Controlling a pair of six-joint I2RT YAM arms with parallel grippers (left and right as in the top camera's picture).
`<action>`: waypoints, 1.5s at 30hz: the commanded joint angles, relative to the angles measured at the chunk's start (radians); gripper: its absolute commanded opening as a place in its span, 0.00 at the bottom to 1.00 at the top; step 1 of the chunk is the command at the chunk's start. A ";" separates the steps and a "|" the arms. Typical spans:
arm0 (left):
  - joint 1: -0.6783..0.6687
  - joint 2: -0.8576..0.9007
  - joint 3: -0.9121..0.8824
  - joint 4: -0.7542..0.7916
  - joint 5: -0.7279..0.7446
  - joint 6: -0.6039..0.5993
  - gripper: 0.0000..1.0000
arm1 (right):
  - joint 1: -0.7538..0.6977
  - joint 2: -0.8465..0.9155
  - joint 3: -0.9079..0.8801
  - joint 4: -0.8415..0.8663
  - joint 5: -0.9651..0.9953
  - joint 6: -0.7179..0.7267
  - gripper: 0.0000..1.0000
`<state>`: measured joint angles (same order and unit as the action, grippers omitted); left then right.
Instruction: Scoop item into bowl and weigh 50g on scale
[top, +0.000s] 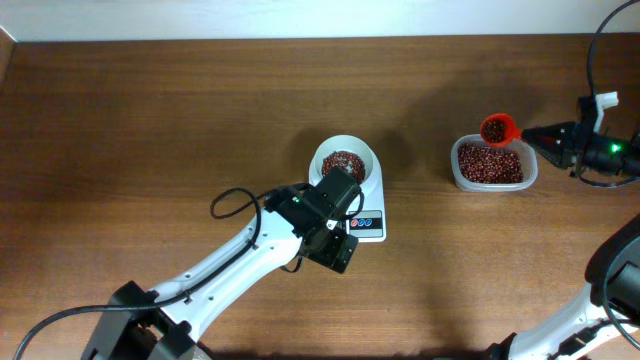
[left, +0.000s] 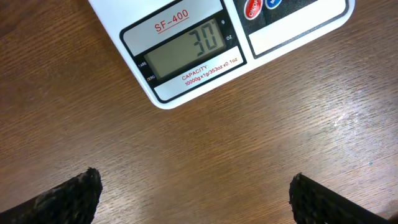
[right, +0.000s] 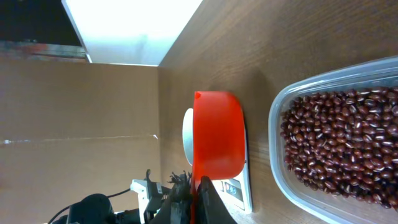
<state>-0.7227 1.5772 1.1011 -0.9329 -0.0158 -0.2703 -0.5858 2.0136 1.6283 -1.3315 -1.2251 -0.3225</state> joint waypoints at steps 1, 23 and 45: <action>-0.003 -0.010 -0.006 0.000 -0.010 0.002 0.99 | -0.018 0.005 -0.009 -0.001 -0.040 -0.022 0.04; -0.003 -0.010 -0.006 0.001 -0.010 0.002 0.99 | 0.095 0.005 -0.009 0.093 0.497 0.160 0.04; -0.003 -0.010 -0.006 0.001 -0.010 0.002 0.99 | -0.147 0.005 -0.009 -0.050 -0.028 -0.050 0.04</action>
<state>-0.7227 1.5772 1.1011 -0.9329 -0.0162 -0.2703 -0.7334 2.0136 1.6283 -1.3621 -1.1519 -0.3157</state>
